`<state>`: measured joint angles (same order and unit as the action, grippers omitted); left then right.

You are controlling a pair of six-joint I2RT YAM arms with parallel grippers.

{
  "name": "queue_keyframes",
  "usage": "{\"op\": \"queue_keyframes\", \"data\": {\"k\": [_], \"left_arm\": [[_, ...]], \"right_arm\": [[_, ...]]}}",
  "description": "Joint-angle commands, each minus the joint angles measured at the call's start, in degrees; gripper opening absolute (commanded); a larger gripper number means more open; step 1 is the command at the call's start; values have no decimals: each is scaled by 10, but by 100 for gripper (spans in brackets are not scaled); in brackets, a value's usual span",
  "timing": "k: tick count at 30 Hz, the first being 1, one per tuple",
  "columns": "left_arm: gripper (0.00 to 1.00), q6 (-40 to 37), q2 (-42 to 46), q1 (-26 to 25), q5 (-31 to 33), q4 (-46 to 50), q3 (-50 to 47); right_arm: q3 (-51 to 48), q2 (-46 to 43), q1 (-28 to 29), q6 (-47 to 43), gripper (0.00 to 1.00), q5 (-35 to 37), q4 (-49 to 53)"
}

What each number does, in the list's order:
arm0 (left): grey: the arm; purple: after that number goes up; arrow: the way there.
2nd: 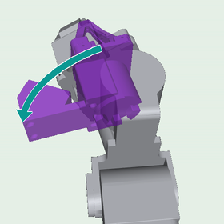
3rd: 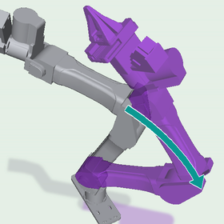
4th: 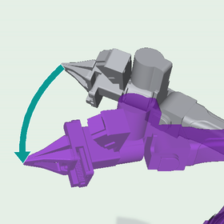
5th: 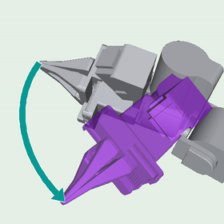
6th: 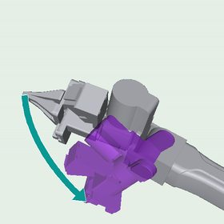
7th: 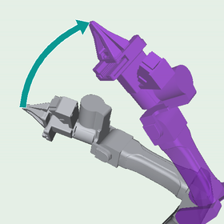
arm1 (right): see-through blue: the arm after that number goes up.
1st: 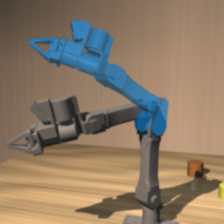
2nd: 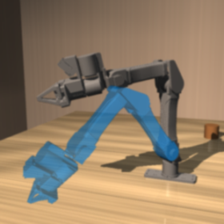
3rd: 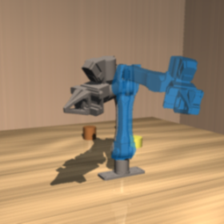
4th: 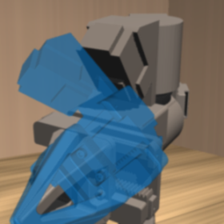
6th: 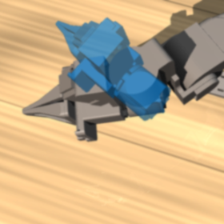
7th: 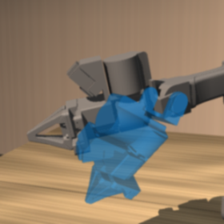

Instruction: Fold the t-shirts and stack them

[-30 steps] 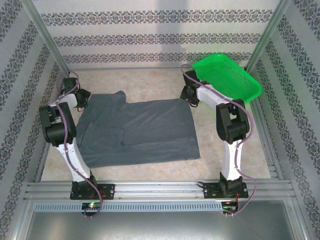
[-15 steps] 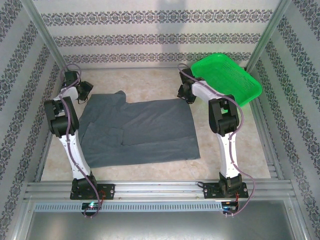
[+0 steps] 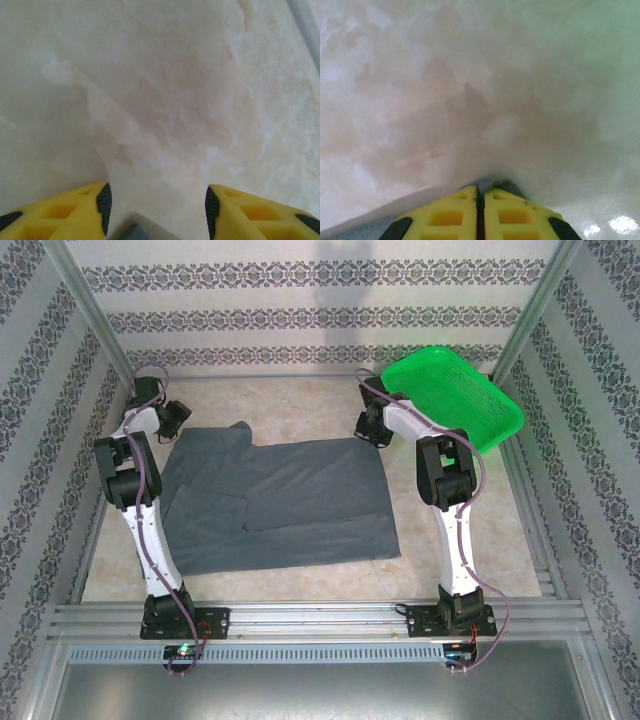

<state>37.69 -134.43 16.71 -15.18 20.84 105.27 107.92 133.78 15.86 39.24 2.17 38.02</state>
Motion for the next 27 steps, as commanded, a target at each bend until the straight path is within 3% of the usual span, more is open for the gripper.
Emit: {"op": "queue_keyframes", "data": {"k": [1,7,17,27], "left_arm": [[53,-38,-16,-24,33,100,9],[46,-56,-38,-40,39,149,45],[0,-67,-27,-55,44,166,39],[0,-34,149,-42,46,-8,-153]], "right_arm": [[19,2,-1,-14,9,-3,14],[21,3,-4,-16,5,-7,15],[13,-4,-5,-18,0,-6,9],[-30,-43,-8,-40,0,-18,-66]]}}
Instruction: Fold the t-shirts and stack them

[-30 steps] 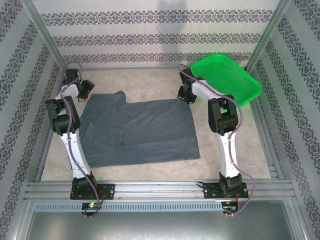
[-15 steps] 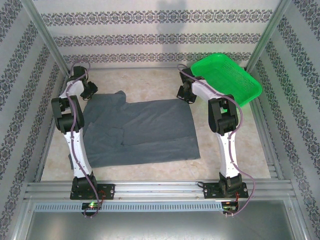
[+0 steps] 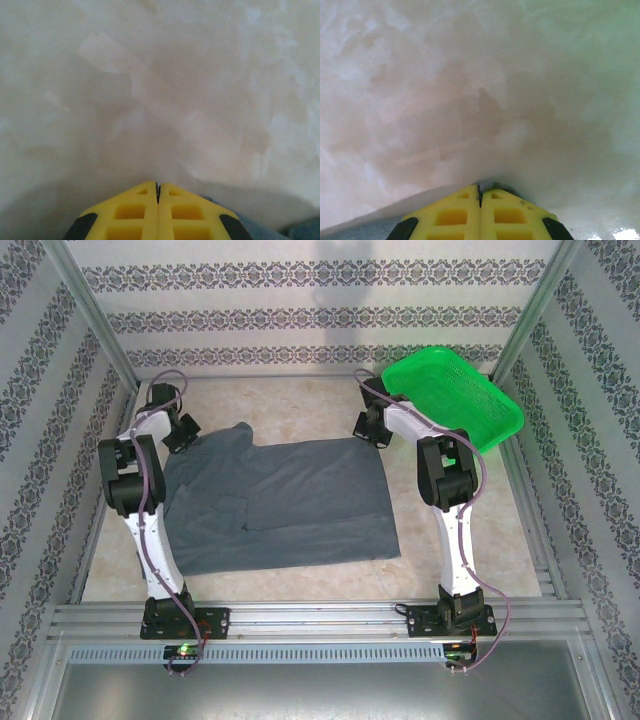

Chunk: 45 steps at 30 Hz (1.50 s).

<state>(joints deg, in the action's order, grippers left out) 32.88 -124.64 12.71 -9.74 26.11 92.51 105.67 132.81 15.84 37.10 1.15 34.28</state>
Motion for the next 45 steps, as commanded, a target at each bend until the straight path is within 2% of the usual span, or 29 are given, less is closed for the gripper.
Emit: {"op": "queue_keyframes", "data": {"k": [1,9,13,19,22,26,35,40,45], "left_arm": [[0,14,67,-2,-10,-74,-39],[0,1,162,4,-28,-113,-126],[0,3,224,5,-28,-130,-199],[0,36,354,5,0,-152,-324],[0,44,423,7,39,-142,-375],[0,54,523,19,92,-96,-433],[0,82,728,26,133,24,-535],[0,109,798,26,174,76,-555],[0,107,802,26,186,108,-533]], "right_arm": [[-10,-37,-7,-22,0,-9,-33],[-44,-75,-9,-47,0,-13,-49],[-72,-102,-11,-57,0,-22,-56],[-134,-156,-10,-65,0,-35,-71],[-173,-186,-6,-62,0,-37,-76],[-246,-239,0,-56,0,-29,-91],[-375,-339,16,-41,0,-23,-108],[-430,-375,34,-32,0,-21,-113],[-463,-411,52,-29,0,3,-107]]}}
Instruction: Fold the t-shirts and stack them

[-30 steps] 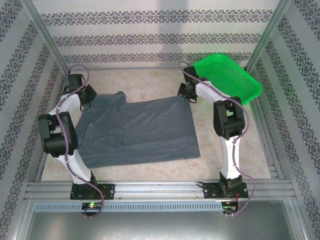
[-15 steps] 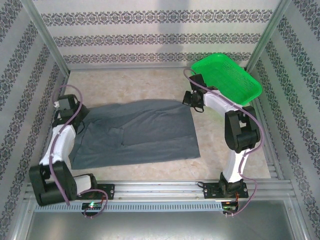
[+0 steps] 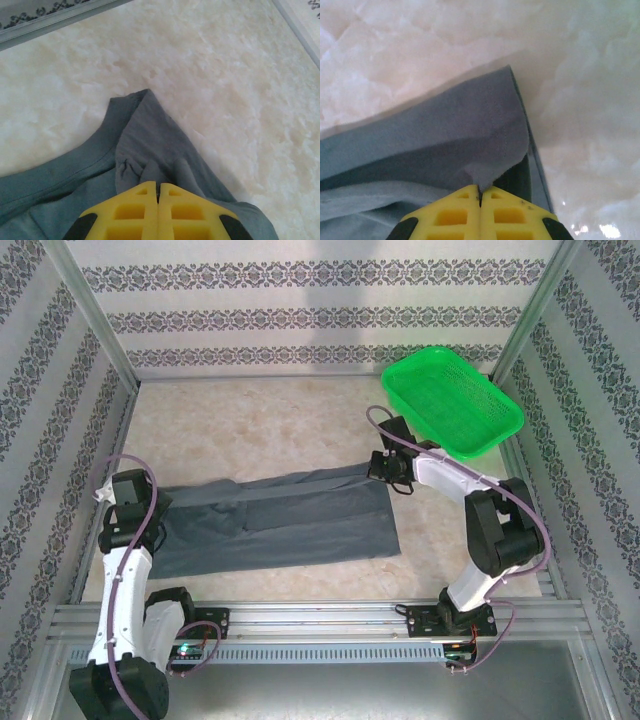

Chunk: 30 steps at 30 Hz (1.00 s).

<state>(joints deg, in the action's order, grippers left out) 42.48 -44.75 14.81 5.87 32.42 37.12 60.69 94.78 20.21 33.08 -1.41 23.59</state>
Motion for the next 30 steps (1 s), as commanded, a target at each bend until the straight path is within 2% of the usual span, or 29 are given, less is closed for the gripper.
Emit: {"op": "queue_keyframes", "data": {"k": [1,6,19,22,26,30], "left_arm": [[0,13,5,5,35,51,24],[0,28,11,5,75,110,43],[0,46,40,5,63,168,-16],[0,62,56,5,62,187,-40],[0,96,77,2,62,191,-59],[0,106,71,2,52,181,-69]], "right_arm": [[-18,-37,10,12,0,32,2],[-40,-63,12,17,0,50,9],[-105,-97,17,33,1,65,13],[-122,-105,17,47,10,68,22],[-158,-145,-2,87,29,55,16],[-153,-172,-9,120,32,45,19]]}}
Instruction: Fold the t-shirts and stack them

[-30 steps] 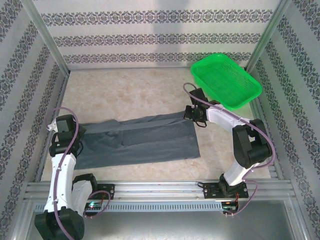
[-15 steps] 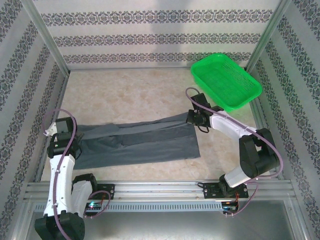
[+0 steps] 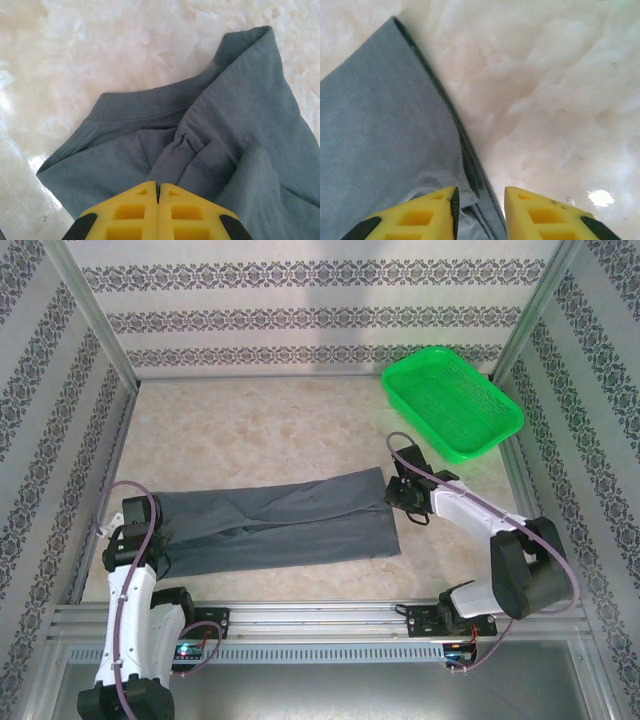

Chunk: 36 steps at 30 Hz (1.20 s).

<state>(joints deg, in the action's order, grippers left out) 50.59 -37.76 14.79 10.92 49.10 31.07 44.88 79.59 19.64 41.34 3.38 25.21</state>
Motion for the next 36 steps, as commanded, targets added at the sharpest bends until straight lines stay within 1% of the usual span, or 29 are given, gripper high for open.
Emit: {"op": "queue_keyframes", "data": {"k": [1,7,9,11,13,16,19,21,23,25,26,27,32,36], "left_arm": [[0,26,-1,2,-3,11,-11],[0,32,-2,2,-9,-2,-22],[0,30,-5,2,-9,-6,-21],[0,26,-10,2,-14,-14,-20],[0,27,-15,2,-18,-17,-20],[0,26,-17,2,-19,-22,-20],[0,22,-18,2,-19,-25,-19],[0,19,-21,2,-20,-29,-19],[0,17,-24,2,-23,-35,-21],[0,17,-27,2,-24,-39,-21],[0,16,-28,2,-24,-41,-21],[0,14,-29,2,-25,-42,-21],[0,9,-33,2,-27,-51,-20],[0,6,-34,2,-24,-53,-18]], "right_arm": [[11,-18,-3,43,32,-7,3],[56,46,4,89,30,-37,3],[75,72,4,104,30,-36,20],[87,96,-6,128,33,-43,47],[88,116,-22,159,33,-65,62],[81,124,-39,214,32,-90,62],[86,119,-43,270,34,-99,66],[101,127,-46,314,36,-110,95],[107,137,-47,340,40,-132,103],[104,141,-45,370,47,-141,106],[103,143,-45,389,53,-143,113],[102,146,-45,402,56,-146,113],[107,160,-45,437,56,-153,94],[123,173,-44,435,46,-161,112]]}}
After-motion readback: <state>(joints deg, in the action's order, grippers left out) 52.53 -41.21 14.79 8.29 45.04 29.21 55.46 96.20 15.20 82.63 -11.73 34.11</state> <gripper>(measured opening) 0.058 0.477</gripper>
